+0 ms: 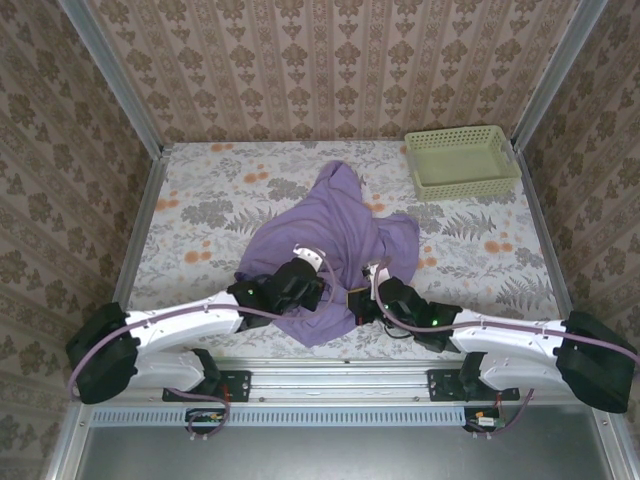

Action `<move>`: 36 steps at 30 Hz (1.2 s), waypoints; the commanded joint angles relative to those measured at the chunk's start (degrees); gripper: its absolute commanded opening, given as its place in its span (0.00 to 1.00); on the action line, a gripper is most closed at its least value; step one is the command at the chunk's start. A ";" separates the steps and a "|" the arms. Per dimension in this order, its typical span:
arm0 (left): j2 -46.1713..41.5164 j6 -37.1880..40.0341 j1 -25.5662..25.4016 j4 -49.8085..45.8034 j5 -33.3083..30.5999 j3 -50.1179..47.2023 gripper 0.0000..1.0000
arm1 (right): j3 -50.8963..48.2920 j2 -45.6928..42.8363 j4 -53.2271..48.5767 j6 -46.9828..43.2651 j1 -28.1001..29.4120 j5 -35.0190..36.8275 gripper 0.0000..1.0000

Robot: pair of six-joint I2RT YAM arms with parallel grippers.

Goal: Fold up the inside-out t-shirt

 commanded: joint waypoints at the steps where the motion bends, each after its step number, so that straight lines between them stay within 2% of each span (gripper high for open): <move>1: -4.71 0.59 -0.01 0.04 -0.53 -1.83 0.00 | 2.96 0.84 -6.77 0.87 -0.72 5.44 0.00; 4: -7.94 1.50 0.23 -0.08 1.88 -3.42 0.00 | 3.24 0.73 -7.82 0.62 -2.91 5.07 0.00; 8: -10.45 2.16 1.31 0.67 8.13 -4.04 0.00 | 5.02 1.62 -10.35 -1.26 -3.87 5.86 0.00; 11: -10.55 1.82 1.80 1.49 11.50 -2.98 0.00 | 6.95 2.21 -13.41 -2.80 -3.57 6.81 0.13; 15: -8.75 0.37 3.15 0.83 13.51 -0.47 0.00 | 7.13 -0.99 -14.72 -5.99 0.76 10.76 0.35; 21: -6.07 -1.09 4.82 0.77 16.65 1.35 0.00 | 6.37 -4.10 -11.37 -10.22 8.73 14.61 0.51; 28: -6.37 -1.75 4.93 0.02 17.79 2.33 0.00 | 7.96 2.26 -4.80 -11.00 10.84 14.85 0.51; 32: -6.98 -1.71 4.98 -0.28 18.73 2.42 0.00 | 12.47 8.23 -7.50 -10.48 10.79 17.86 0.48; 34: -7.24 -1.73 5.00 -0.26 19.30 2.44 0.00 | 15.32 10.63 -9.79 -9.62 10.55 19.24 0.43; 36: -7.57 -1.50 4.97 -0.49 19.55 2.48 0.00 | 16.42 11.70 -9.87 -8.94 9.69 19.26 0.31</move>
